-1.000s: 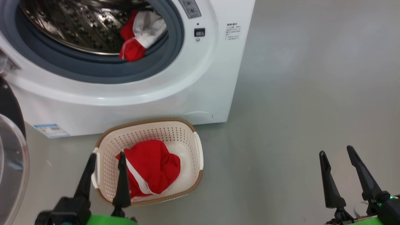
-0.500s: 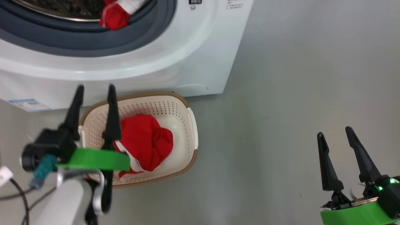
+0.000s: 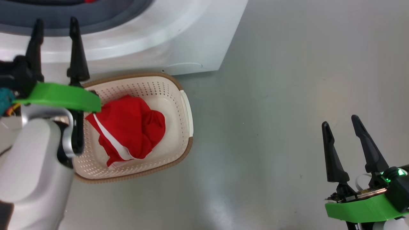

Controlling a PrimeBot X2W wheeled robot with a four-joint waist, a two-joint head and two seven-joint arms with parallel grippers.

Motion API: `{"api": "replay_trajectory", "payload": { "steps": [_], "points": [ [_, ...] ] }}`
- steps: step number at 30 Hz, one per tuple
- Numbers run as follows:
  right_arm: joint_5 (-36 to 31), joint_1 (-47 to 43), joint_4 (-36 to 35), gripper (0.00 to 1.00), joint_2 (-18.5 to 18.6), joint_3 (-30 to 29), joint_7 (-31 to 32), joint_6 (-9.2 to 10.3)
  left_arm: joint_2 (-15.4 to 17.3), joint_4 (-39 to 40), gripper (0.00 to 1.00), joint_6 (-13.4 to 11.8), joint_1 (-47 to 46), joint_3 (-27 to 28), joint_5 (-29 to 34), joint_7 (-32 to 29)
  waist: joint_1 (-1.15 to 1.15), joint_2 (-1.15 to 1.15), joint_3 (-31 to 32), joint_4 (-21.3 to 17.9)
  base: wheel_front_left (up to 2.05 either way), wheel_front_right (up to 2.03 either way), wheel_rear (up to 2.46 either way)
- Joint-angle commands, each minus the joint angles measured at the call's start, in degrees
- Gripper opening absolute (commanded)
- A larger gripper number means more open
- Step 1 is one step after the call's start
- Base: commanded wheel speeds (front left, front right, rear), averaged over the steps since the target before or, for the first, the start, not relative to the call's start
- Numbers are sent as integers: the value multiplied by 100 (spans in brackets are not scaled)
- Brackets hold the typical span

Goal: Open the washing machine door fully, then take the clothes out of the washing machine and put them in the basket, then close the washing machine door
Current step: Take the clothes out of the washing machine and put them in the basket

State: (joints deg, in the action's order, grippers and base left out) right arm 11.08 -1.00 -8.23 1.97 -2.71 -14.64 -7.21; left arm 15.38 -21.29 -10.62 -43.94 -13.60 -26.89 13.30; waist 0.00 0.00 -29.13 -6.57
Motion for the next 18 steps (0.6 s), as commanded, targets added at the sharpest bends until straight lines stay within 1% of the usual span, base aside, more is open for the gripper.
{"api": "replay_trajectory", "payload": {
  "steps": [1,12,18],
  "points": [
    [27,94,-128,100,90,156,-35,-28,207,20,100,56,-229,188,-49,65,0,0,-142,-61,0,0,0],
    [9,345,-78,100,90,333,-36,-28,417,-1222,100,623,-1543,429,-287,127,0,0,-557,-229,0,0,0],
    [-29,425,-62,100,90,399,-36,-28,475,-1874,100,1027,-2213,587,-605,53,0,0,-710,-336,0,0,0]
  ]
}}
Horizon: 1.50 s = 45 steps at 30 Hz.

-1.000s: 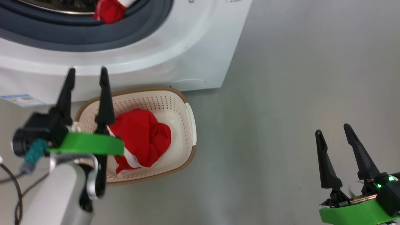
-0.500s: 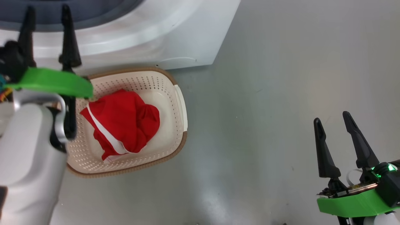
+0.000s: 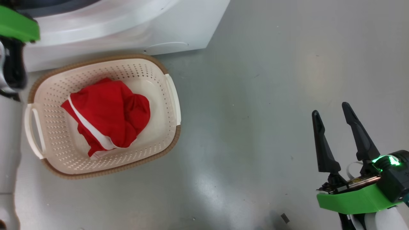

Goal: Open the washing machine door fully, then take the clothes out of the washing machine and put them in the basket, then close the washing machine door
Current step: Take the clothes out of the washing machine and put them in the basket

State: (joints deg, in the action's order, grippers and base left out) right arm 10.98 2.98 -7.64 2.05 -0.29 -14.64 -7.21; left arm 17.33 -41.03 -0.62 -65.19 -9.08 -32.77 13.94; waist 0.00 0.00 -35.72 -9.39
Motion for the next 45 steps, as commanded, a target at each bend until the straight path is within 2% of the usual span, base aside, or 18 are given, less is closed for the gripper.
{"api": "replay_trajectory", "payload": {
  "steps": [1,5,11,17,27,35,41,45],
  "points": [
    [-23,40,-121,100,83,185,-36,-28,308,-7,100,100,-200,128,-42,-62,0,0,-68,-82,0,0,0],
    [-25,43,-120,100,83,277,-36,-28,357,-389,100,331,-601,109,-165,-301,0,0,-108,-152,0,0,0],
    [-15,81,-154,100,83,407,-36,-28,452,-900,100,477,-1130,73,-274,-689,0,0,-199,-316,0,0,0],
    [-40,24,-173,100,83,482,-36,-28,452,-1426,100,615,-1461,-106,-348,-1340,0,0,-242,-441,0,0,0],
    [-75,-101,-133,100,83,581,-36,-28,582,-1880,100,699,-1813,-347,-270,-1752,0,0,-240,-600,0,0,0],
    [-51,-153,-95,100,83,669,-36,-28,631,-2110,100,794,-1960,-881,-148,-2667,0,0,-208,-677,0,0,0],
    [20,-176,-68,100,83,753,-36,-28,802,-2231,100,797,-1975,-1135,66,-2689,0,0,-203,-786,0,0,0],
    [56,-190,-30,100,83,810,-36,-28,884,-2335,100,701,-1953,-1264,211,-2582,0,0,-194,-871,0,0,0]
  ]
}}
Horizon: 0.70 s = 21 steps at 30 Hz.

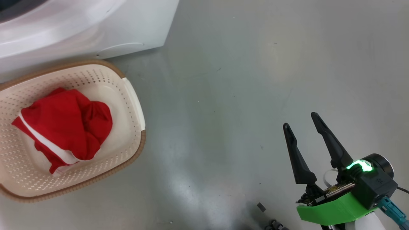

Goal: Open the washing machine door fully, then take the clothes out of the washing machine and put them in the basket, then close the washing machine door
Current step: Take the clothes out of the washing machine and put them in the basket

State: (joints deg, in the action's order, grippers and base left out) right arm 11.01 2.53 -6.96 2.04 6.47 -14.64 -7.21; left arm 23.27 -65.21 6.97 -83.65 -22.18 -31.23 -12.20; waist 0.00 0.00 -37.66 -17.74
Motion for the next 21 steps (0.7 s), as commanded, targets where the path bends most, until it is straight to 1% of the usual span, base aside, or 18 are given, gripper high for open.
{"api": "replay_trajectory", "payload": {
  "steps": [1,9,10,11,12,16,21],
  "points": [
    [66,-144,-95,100,84,144,-36,-28,298,60,100,-81,-115,35,68,54,0,0,-13,-54,0,0,0],
    [154,-112,-97,100,84,162,-36,-28,366,-92,100,-187,-183,-136,224,207,0,0,-99,-130,0,0,0],
    [161,-106,-96,100,84,163,-36,-28,360,-120,82,-177,-177,-149,220,189,0,0,-103,-133,0,0,0],
    [167,-100,-95,100,84,162,-36,-28,360,-137,38,-167,-172,-171,226,187,0,0,-106,-134,0,0,0],
    [171,-95,-93,100,84,164,-36,-28,360,-148,0,-160,-174,-182,226,201,0,0,-107,-133,0,0,0],
    [174,-82,-78,100,84,175,-36,-28,345,-159,0,-134,-204,-223,221,274,0,0,-129,-109,0,0,0],
    [169,-55,-74,100,84,171,-36,-28,360,-88,0,-195,-266,-277,277,560,0,0,-146,-48,0,0,0]
  ]
}}
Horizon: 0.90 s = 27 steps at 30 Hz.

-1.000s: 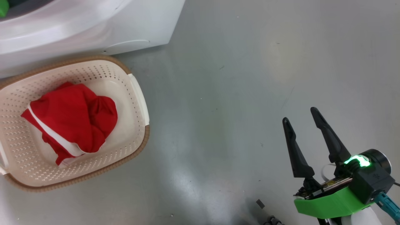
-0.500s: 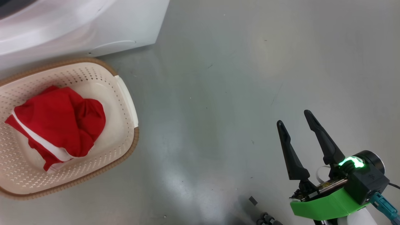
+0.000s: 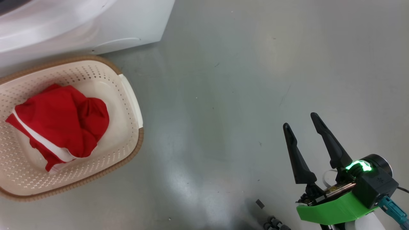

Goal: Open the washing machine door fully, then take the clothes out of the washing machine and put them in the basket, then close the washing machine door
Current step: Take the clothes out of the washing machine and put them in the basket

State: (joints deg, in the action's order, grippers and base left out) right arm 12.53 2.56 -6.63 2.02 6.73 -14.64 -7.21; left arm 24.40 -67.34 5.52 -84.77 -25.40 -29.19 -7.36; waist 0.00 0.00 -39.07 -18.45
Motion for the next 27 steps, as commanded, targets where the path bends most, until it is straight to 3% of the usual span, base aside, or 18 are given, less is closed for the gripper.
{"api": "replay_trajectory", "payload": {
  "steps": [1,9,16,27],
  "points": [
    [18,-59,-107,100,86,144,-36,-28,248,125,0,-50,-153,45,72,76,0,0,-5,22,0,0,0],
    [44,-27,-97,100,86,105,-36,-28,317,382,0,-163,-95,44,93,827,0,0,-13,170,0,0,0],
    [48,32,-73,100,86,96,-36,-28,349,621,0,-420,125,195,-28,1376,0,0,23,363,0,0,0],
    [87,154,40,100,86,117,-36,-28,367,1178,0,-617,728,353,-251,1791,0,0,162,587,0,0,0]
  ]
}}
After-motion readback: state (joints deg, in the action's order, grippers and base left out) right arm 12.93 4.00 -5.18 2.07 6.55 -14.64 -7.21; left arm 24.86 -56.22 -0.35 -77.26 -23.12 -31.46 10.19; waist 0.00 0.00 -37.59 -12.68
